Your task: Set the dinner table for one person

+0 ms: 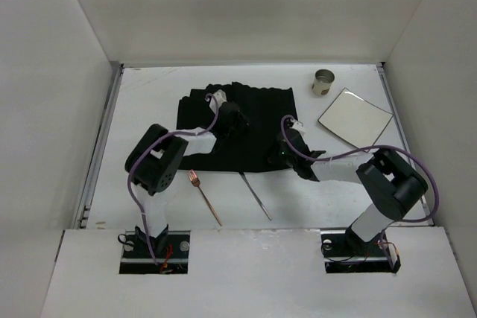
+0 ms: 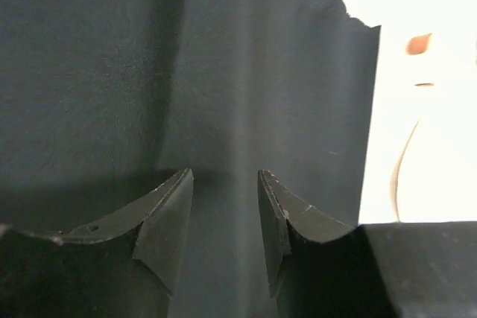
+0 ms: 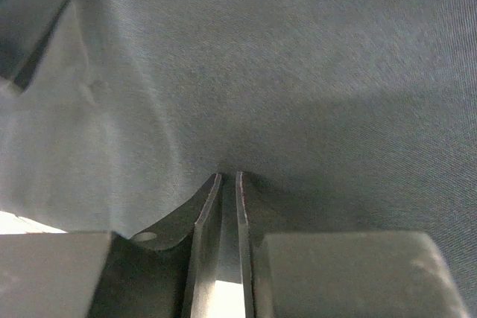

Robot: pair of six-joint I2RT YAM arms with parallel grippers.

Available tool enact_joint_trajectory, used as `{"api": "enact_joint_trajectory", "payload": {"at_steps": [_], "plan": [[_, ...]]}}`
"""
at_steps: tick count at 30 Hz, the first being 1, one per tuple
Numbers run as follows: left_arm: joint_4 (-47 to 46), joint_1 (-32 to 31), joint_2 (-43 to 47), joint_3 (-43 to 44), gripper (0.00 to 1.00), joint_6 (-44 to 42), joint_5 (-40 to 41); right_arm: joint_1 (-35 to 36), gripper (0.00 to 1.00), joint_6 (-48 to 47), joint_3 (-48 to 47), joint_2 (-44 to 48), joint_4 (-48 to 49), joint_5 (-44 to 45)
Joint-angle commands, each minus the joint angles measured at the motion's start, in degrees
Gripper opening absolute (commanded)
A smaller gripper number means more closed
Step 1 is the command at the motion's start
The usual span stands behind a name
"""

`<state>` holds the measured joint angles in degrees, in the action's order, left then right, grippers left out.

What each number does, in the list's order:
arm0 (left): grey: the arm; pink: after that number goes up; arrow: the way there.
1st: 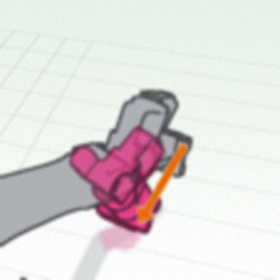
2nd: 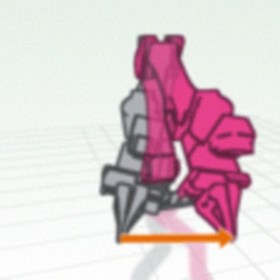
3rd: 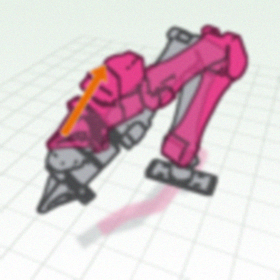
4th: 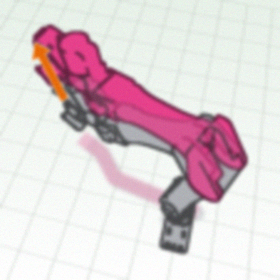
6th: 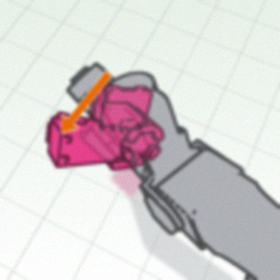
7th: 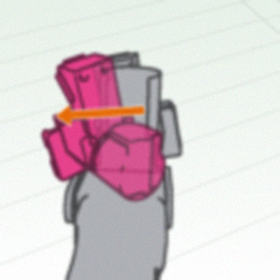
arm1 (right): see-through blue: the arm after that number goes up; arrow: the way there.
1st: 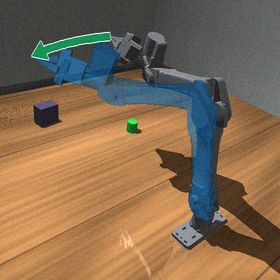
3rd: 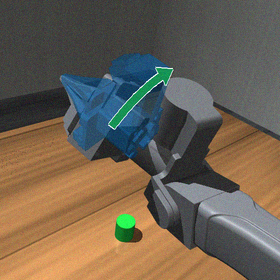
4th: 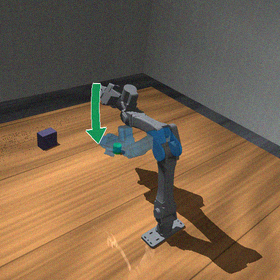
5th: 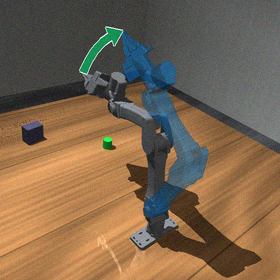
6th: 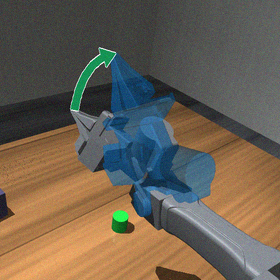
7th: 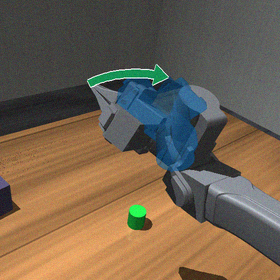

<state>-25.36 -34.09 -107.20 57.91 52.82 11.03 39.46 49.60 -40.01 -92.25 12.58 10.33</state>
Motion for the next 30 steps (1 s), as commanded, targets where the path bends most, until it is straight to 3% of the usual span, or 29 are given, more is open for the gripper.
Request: {"api": "enact_joint_trajectory", "payload": {"at_steps": [1,12,21,24,30], "plan": [[1.37,1.61,-3.62,4.84,0.37,0.09,-2.94,-0.39,0.18,2.16,2.64,-0.12,5.35,-1.19],[5.15,5.92,-11.19,12.40,0.39,-2.81,2.42,-0.48,0.19,3.92,8.10,0.75,6.05,-0.13],[4.27,7.76,-7.86,5.82,0.40,-2.02,5.66,-1.63,0.21,1.29,7.41,3.74,3.25,-0.13],[2.79,8.46,-5.40,3.01,0.42,-0.96,5.59,-1.54,0.26,0.76,6.70,4.00,2.28,-0.48],[-1.88,6.98,4.34,-2.27,0.43,-2.19,4.97,-1.28,0.47,-1.97,4.85,9.52,-0.35,-1.80]]}}
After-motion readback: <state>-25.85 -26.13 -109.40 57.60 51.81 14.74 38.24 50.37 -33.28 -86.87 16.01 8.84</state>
